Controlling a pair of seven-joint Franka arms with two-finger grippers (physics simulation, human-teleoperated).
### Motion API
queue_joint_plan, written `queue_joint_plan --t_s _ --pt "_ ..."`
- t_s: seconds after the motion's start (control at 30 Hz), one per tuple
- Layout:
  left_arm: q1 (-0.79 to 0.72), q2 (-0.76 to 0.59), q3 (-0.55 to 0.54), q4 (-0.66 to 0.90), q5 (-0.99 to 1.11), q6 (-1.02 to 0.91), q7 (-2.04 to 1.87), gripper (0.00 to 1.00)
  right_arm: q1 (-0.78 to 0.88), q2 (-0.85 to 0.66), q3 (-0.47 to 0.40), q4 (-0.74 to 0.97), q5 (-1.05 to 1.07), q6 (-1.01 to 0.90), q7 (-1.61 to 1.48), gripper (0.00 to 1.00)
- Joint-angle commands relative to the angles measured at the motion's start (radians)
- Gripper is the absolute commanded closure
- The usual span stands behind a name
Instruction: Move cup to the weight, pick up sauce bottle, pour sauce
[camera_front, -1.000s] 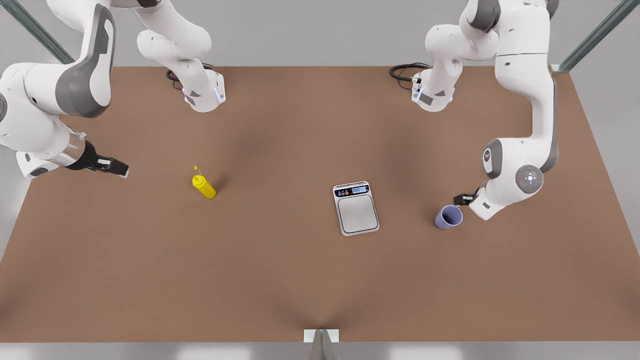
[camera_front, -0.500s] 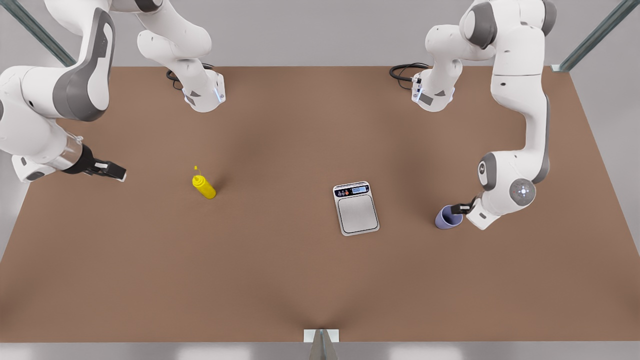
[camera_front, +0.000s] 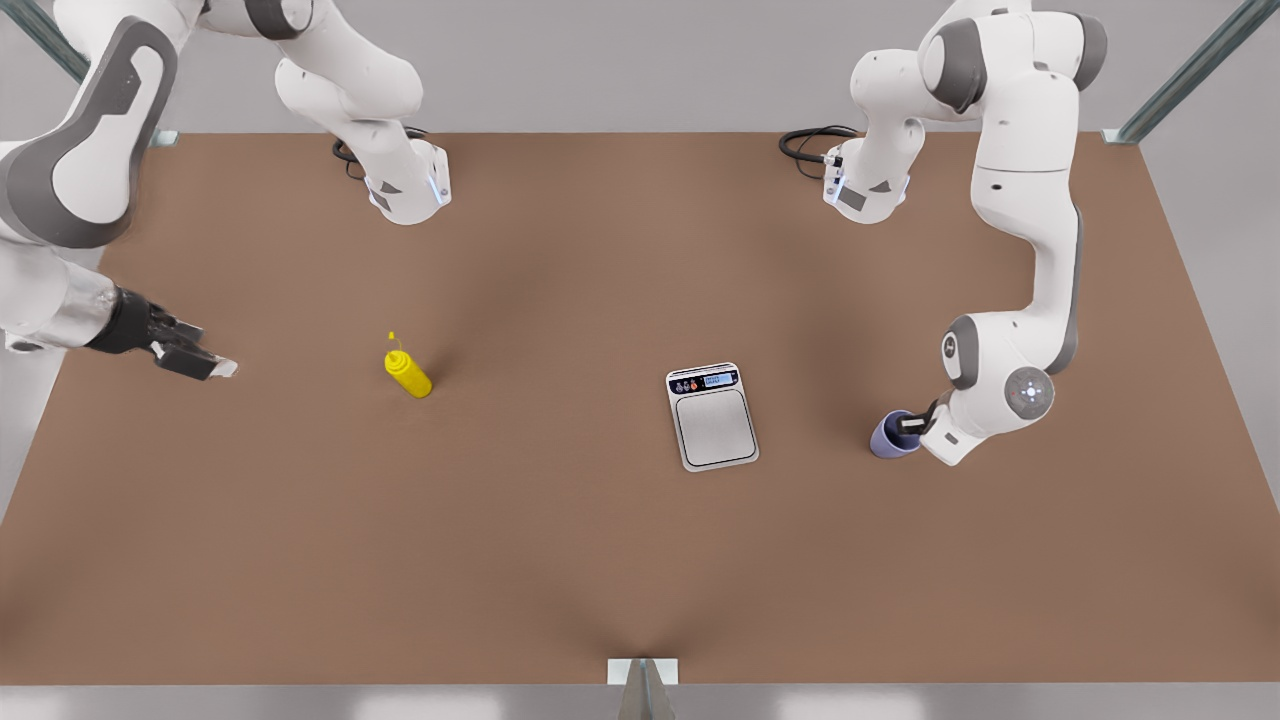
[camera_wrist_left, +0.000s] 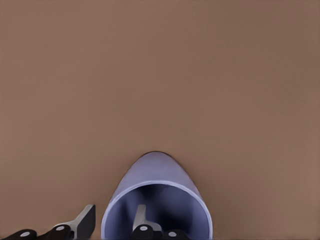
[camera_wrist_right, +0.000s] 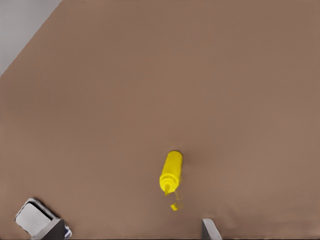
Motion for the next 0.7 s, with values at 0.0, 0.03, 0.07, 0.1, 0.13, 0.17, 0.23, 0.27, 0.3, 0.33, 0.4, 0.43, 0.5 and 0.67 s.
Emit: queue_joint_plan --t_s 0.0,0.03,0.07,0.1,0.13,0.17,0.23,0.27,0.3,0.33,0.4,0.43,0.5,0.67 --pt "0.000 0.002 0.000 0.000 -0.003 0.000 -0.001 0.59 -0.002 0.010 0.000 0.001 0.038 -0.006 0.092 0.00" --pt "0.000 0.002 -0.002 0.002 -0.003 -0.001 -0.004 0.59 -0.056 0.041 0.000 -0.001 0.127 -0.040 0.172 0.00" --pt "0.000 0.002 -0.002 0.002 -0.006 0.000 -0.015 0.61 -0.147 0.094 0.000 -0.001 0.260 -0.106 0.175 0.00" --pt "0.000 0.002 -0.005 0.002 -0.016 0.000 -0.018 0.67 -0.236 0.151 0.000 -0.006 0.373 -0.175 0.172 0.00" --pt "0.000 0.004 -0.008 0.002 -0.016 0.000 -0.021 0.69 -0.256 0.168 0.000 -0.010 0.400 -0.184 0.174 0.00" --pt "0.000 0.005 -0.009 0.002 -0.016 0.002 -0.021 0.74 -0.292 0.191 0.000 -0.035 0.468 -0.195 0.175 0.00" --pt "0.000 0.007 -0.009 0.002 -0.016 0.002 -0.021 0.74 -0.334 0.271 0.000 -0.036 0.532 -0.243 0.160 0.00" --pt "0.000 0.012 -0.009 0.002 -0.016 0.000 -0.021 0.74 -0.343 0.283 0.002 -0.048 0.540 -0.247 0.160 0.00" --pt "0.000 0.010 -0.009 0.002 -0.016 0.002 -0.021 0.74 -0.366 0.300 0.002 -0.091 0.567 -0.249 0.155 0.00" --pt "0.000 0.010 -0.009 0.002 -0.016 0.000 -0.021 0.74 -0.374 0.340 0.002 -0.095 0.569 -0.265 0.129 0.00" --pt "0.000 0.007 -0.009 0.003 -0.016 -0.001 -0.036 0.74 -0.418 0.387 0.002 -0.133 0.601 -0.299 0.065 0.00" --pt "0.000 0.001 -0.011 0.009 -0.016 -0.012 -0.041 0.74 -0.426 0.400 0.002 -0.185 0.603 -0.304 0.032 0.00" --pt "-0.009 -0.002 -0.011 0.009 -0.016 -0.017 -0.061 0.74 -0.438 0.400 0.002 -0.271 0.629 -0.304 0.011 0.00" --pt "-0.021 -0.005 -0.040 0.021 -0.016 -0.021 -0.127 0.74 -0.434 0.412 0.002 -0.406 0.660 -0.298 -0.050 0.00"
